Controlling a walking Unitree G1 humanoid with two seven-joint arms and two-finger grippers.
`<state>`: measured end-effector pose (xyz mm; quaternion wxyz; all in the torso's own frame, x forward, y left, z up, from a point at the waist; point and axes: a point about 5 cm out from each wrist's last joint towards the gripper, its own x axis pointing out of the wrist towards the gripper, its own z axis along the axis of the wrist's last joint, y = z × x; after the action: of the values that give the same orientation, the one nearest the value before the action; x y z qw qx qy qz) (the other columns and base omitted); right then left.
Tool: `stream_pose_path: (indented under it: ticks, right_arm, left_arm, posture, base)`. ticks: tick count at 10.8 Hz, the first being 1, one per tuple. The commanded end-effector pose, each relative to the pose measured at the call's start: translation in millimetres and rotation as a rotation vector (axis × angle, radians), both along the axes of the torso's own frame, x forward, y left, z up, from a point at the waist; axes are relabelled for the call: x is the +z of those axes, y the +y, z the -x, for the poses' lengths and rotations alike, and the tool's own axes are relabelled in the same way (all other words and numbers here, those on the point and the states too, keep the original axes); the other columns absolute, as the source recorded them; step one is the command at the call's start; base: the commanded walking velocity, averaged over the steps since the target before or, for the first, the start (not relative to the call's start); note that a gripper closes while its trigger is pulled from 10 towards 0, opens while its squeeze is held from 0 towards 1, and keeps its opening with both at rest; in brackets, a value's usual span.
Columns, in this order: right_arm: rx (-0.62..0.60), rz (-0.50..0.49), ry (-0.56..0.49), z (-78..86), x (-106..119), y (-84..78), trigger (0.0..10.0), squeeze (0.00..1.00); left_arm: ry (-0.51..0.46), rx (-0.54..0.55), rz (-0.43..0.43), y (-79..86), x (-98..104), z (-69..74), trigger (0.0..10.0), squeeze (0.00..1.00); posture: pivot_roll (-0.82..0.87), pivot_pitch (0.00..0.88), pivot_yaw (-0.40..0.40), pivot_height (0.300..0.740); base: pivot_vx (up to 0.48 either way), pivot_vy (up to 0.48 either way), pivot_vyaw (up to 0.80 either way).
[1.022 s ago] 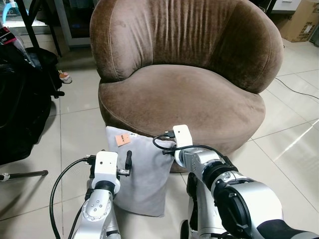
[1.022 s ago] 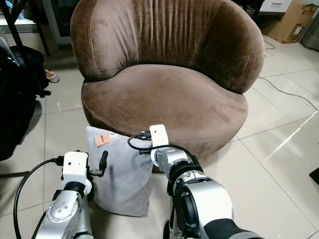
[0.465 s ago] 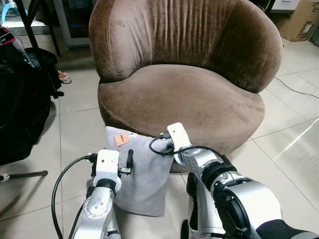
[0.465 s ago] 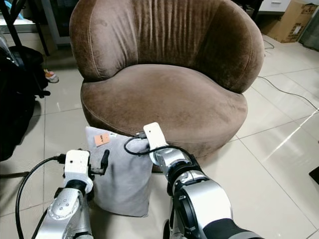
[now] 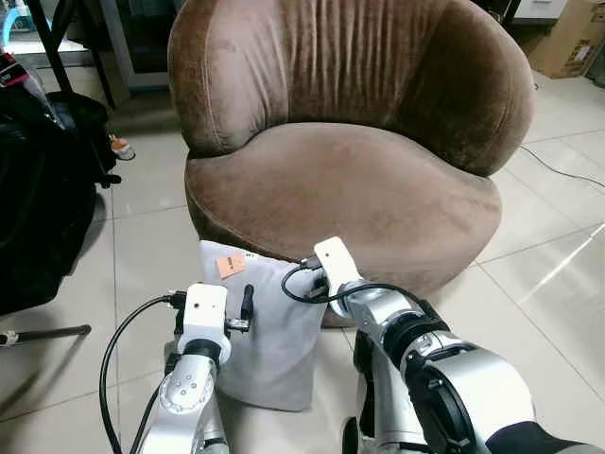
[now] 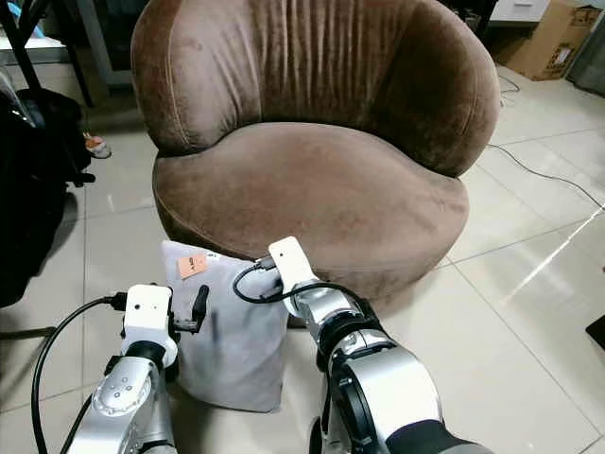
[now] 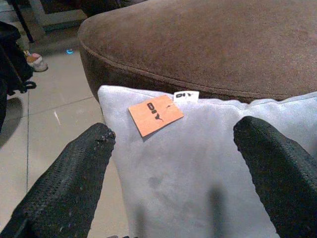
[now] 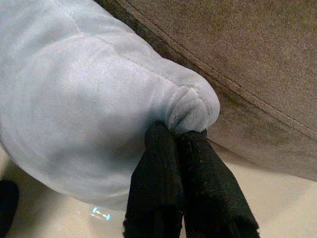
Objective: Move the pillow to the sofa from floor
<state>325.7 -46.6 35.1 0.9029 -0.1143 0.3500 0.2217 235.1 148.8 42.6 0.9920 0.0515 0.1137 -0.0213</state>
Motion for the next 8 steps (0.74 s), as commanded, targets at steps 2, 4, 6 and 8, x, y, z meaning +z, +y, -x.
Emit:
stream_pose_path:
  ticks: [2, 4, 6, 8]
  right_arm:
    - [0.015, 0.0, -0.008, 3.0, -2.5, 3.5, 10.0, 0.0]
    - [0.012, 0.0, -0.014, 1.7, -1.4, 2.4, 10.0, 0.0]
    - [0.012, 0.01, -0.017, 1.4, -1.9, 0.0, 10.0, 0.0]
    - [0.01, 0.016, -0.015, 2.1, -3.4, -1.8, 10.0, 0.0]
  left_arm:
    - [0.004, -0.013, 0.012, -3.7, -0.8, 0.4, 10.0, 0.0]
    - [0.004, -0.015, 0.011, -4.2, -1.2, 0.5, 10.0, 0.0]
    - [0.001, -0.017, 0.011, -4.3, -0.7, 0.0, 10.0, 0.0]
    - [0.001, -0.02, 0.01, -4.7, -0.7, 0.1, 10.0, 0.0]
  posture:
    - [0.02, 0.0, -0.09, 0.498]
    - [0.02, 0.0, -0.089, 0.528]
    - [0.02, 0.0, -0.088, 0.558]
    - [0.02, 0.0, -0.086, 0.588]
  base:
    - [0.0, 0.0, 0.0]
    - [0.0, 0.0, 0.0]
    - [0.0, 0.0, 0.0]
    - [0.0, 0.0, 0.0]
